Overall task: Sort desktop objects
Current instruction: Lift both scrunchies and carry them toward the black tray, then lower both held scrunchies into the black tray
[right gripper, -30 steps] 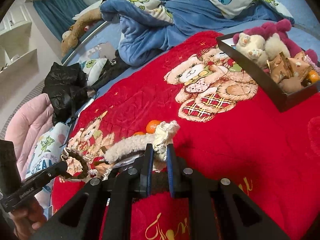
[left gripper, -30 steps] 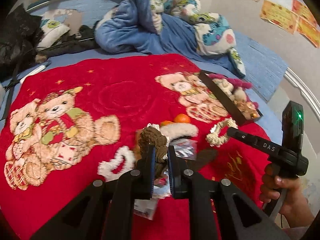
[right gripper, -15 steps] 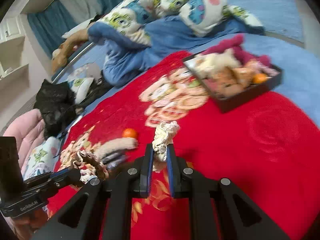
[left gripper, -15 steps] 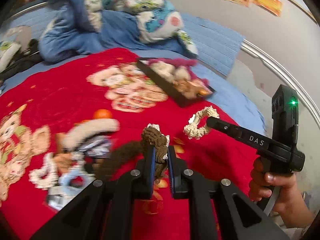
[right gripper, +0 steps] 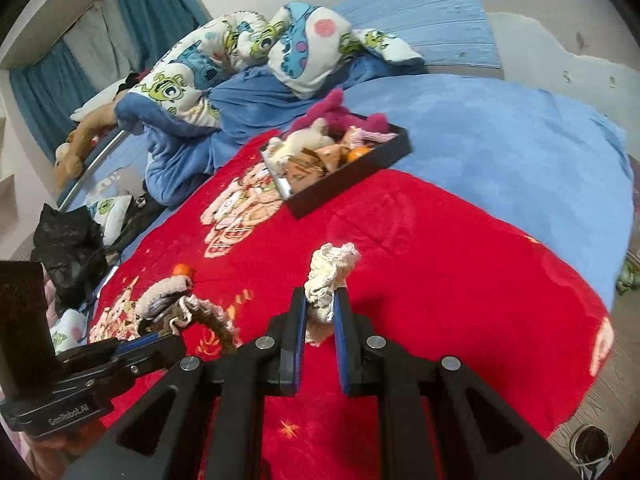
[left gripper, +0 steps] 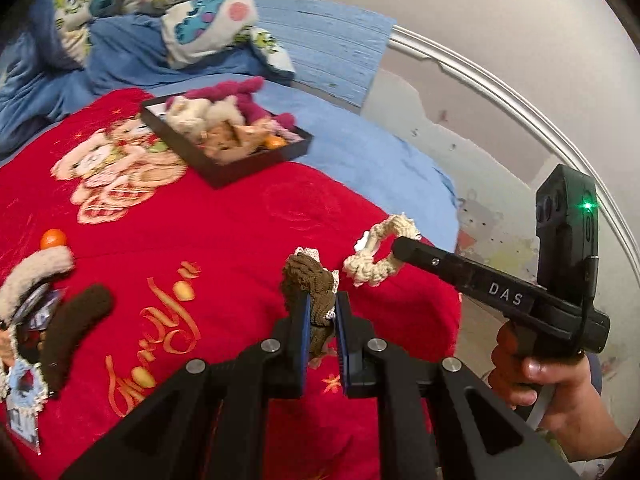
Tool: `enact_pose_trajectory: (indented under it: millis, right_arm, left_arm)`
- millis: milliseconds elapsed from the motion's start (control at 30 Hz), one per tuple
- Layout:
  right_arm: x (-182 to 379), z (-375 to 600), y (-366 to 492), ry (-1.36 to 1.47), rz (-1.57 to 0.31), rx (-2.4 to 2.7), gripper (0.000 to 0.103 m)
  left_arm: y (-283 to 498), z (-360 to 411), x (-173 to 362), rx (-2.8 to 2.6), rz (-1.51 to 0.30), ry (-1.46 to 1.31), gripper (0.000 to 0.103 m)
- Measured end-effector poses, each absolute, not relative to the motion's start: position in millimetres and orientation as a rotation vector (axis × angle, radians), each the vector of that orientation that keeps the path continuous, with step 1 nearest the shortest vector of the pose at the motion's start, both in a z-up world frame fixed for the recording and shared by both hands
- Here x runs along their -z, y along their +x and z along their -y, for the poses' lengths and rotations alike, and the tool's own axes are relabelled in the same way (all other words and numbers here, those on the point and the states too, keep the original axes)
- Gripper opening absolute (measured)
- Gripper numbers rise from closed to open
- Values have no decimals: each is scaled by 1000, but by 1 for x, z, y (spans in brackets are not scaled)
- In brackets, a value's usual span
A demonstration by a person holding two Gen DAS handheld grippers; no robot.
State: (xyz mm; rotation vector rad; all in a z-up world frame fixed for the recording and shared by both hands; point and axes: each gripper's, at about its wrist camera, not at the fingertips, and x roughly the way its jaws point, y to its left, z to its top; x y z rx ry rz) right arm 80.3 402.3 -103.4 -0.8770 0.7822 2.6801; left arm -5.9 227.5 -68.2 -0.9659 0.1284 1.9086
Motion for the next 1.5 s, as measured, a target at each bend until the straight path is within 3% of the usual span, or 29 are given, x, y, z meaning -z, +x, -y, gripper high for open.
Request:
enact_pose_trajectory:
  millis: [600, 1500]
  right_arm:
    - [110, -437, 77, -959, -763, -2772, 13]
    - [109, -545, -71, -797, -705, -2909, 13]
  left_arm:
    - [-22, -283, 72, -1978, -124, -1009, 12]
    - [-185, -390, 65, -2126, -90, -931, 12]
